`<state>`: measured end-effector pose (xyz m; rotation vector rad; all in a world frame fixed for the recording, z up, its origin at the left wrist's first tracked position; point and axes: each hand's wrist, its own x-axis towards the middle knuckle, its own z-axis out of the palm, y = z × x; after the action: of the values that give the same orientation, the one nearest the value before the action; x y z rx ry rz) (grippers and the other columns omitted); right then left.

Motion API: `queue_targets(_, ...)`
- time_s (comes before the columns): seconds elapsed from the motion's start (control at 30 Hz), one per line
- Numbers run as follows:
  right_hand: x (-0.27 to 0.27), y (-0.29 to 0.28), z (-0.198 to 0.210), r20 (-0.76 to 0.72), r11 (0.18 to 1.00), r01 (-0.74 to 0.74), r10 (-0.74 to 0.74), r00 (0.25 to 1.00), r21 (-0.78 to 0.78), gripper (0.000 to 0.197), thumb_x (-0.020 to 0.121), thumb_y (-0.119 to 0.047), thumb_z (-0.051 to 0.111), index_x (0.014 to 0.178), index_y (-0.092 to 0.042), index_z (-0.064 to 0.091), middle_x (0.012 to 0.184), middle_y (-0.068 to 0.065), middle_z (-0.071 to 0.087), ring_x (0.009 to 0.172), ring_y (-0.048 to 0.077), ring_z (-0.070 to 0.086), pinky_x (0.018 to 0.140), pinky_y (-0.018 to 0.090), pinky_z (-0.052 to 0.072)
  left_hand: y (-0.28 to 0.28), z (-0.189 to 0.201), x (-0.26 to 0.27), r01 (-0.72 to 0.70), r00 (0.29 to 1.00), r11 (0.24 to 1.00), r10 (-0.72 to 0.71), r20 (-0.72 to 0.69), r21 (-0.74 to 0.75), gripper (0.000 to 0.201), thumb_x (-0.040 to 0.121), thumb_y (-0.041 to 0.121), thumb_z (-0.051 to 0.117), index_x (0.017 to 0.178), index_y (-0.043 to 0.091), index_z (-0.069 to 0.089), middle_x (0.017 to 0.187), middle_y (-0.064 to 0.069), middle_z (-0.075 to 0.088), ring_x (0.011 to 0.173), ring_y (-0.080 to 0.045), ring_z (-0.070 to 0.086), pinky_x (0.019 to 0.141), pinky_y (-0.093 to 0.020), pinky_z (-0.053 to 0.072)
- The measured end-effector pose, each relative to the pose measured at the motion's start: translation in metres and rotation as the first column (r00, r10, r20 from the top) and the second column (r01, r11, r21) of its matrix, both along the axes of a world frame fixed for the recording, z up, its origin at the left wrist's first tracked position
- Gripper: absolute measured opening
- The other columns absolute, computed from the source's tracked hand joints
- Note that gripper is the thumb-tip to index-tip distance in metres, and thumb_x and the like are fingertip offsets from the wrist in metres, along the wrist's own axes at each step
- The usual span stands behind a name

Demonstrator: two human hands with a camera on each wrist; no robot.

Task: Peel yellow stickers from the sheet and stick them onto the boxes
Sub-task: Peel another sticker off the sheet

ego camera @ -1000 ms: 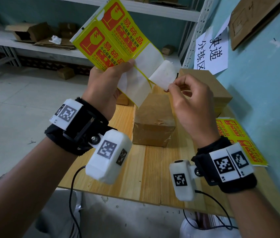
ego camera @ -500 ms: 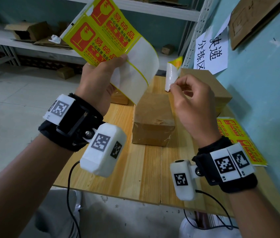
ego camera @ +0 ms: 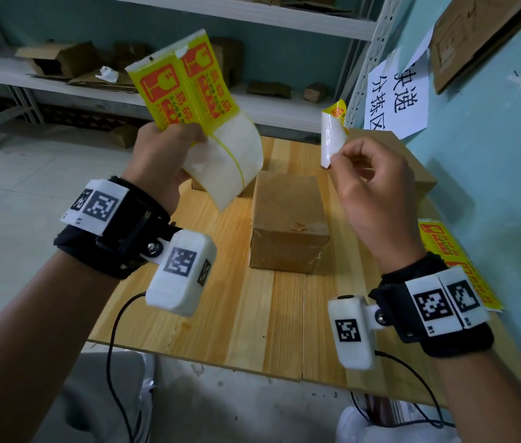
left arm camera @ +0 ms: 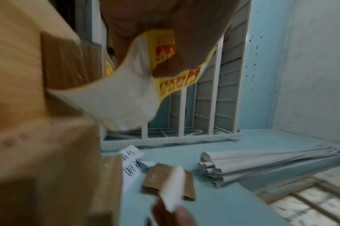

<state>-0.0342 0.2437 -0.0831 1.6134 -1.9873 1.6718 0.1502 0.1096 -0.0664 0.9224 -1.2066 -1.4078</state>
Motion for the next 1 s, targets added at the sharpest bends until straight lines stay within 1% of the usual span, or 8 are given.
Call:
queue_targets(0.1, -0.002, 0.000, 0.001, -0.005, 1.000, 0.011, -0.011, 1.000, -0.008, 0.010, 0.093, -0.014, 0.060, 0.088, -0.007, 0.064, 0.078, -0.018, 0.057, 0.073, -0.011, 0.054, 0.066, 0.004, 0.041, -0.006, -0.013, 0.011, 0.004, 0.990, 1.000, -0.001, 0.142, -0.023, 0.023, 0.079, -0.003, 0.063, 0.092, 0.016, 0.066, 0.086, 0.001, 0.070, 0.073, -0.013, 0.067, 0.070, -0.034, 0.056)
queue_targets(0.2, -0.003, 0.001, 0.002, 0.000, 1.000, 0.008, -0.008, 1.000, -0.006, 0.010, 0.094, -0.013, 0.059, 0.087, -0.006, 0.064, 0.078, -0.018, 0.058, 0.073, -0.011, 0.054, 0.067, 0.003, 0.041, -0.010, -0.028, 0.020, -0.074, 0.966, 0.997, 0.072, 0.250, -0.001, 0.040, 0.070, 0.001, 0.072, 0.099, 0.023, 0.055, 0.105, -0.004, 0.067, 0.096, -0.023, 0.065, 0.080, -0.045, 0.056)
queue_targets(0.37, -0.003, 0.001, 0.001, -0.017, 1.000, 0.009, -0.009, 1.000, 0.011, 0.012, 0.095, -0.015, 0.059, 0.092, -0.005, 0.064, 0.081, -0.019, 0.057, 0.075, -0.014, 0.054, 0.068, 0.001, 0.041, -0.022, -0.055, 0.038, -0.059, 0.884, 0.997, 0.073, 0.462, -0.045, 0.057, 0.064, 0.002, 0.072, 0.112, 0.025, 0.051, 0.111, -0.012, 0.067, 0.101, -0.030, 0.064, 0.088, -0.053, 0.054)
queue_targets(0.57, -0.002, -0.002, 0.001, -0.041, 1.000, 0.017, -0.016, 0.999, 0.013, 0.011, 0.094, -0.015, 0.060, 0.092, -0.005, 0.065, 0.081, -0.021, 0.056, 0.076, -0.016, 0.054, 0.069, 0.001, 0.042, -0.033, -0.072, 0.049, 0.054, 0.736, 0.999, -0.041, 0.676, 0.002, 0.076, 0.073, -0.002, 0.074, 0.137, 0.025, 0.045, 0.114, -0.014, 0.067, 0.103, -0.033, 0.064, 0.091, -0.052, 0.053)
queue_targets(0.7, 0.000, -0.005, -0.001, -0.040, 1.000, 0.007, -0.006, 0.999, 0.020, 0.011, 0.094, -0.016, 0.060, 0.092, -0.006, 0.065, 0.081, -0.020, 0.056, 0.076, -0.013, 0.054, 0.068, 0.001, 0.041, -0.030, -0.082, 0.040, 0.191, 0.580, 0.980, -0.158, 0.799, 0.056, 0.094, 0.074, 0.014, 0.082, 0.151, 0.023, 0.027, 0.128, -0.016, 0.058, 0.116, -0.031, 0.057, 0.101, -0.047, 0.047)
queue_targets(0.8, 0.002, -0.006, -0.001, -0.038, 1.000, -0.007, 0.008, 0.999, 0.029, 0.009, 0.094, -0.016, 0.061, 0.091, -0.008, 0.064, 0.081, -0.019, 0.057, 0.077, -0.011, 0.054, 0.068, 0.001, 0.041, -0.029, -0.079, 0.035, 0.190, 0.546, 0.980, -0.059, 0.836, -0.055, 0.092, 0.073, 0.023, 0.083, 0.149, 0.020, 0.031, 0.136, -0.017, 0.048, 0.120, -0.032, 0.053, 0.103, -0.047, 0.045)
queue_targets(0.9, 0.007, -0.006, -0.002, -0.057, 0.999, -0.029, 0.030, 0.998, 0.023, 0.007, 0.093, -0.014, 0.061, 0.088, -0.010, 0.063, 0.081, -0.015, 0.059, 0.077, -0.011, 0.055, 0.068, 0.001, 0.040, -0.025, -0.065, 0.030, 0.109, 0.623, 0.942, 0.184, 0.760, -0.318, 0.060, 0.076, 0.023, 0.080, 0.130, 0.020, 0.055, 0.127, -0.011, 0.054, 0.112, -0.026, 0.058, 0.097, -0.044, 0.049)
queue_targets(1.0, 0.014, -0.006, -0.002, -0.067, 0.998, -0.057, 0.058, 0.996, 0.009, 0.004, 0.092, -0.012, 0.063, 0.089, -0.010, 0.063, 0.085, -0.006, 0.062, 0.078, -0.009, 0.056, 0.070, 0.002, 0.041, -0.006, -0.037, 0.018, 0.138, 0.843, 0.915, 0.092, 0.530, -0.379, 0.015, 0.082, 0.020, 0.074, 0.096, 0.023, 0.068, 0.093, 0.002, 0.069, 0.084, -0.016, 0.066, 0.082, -0.045, 0.057)
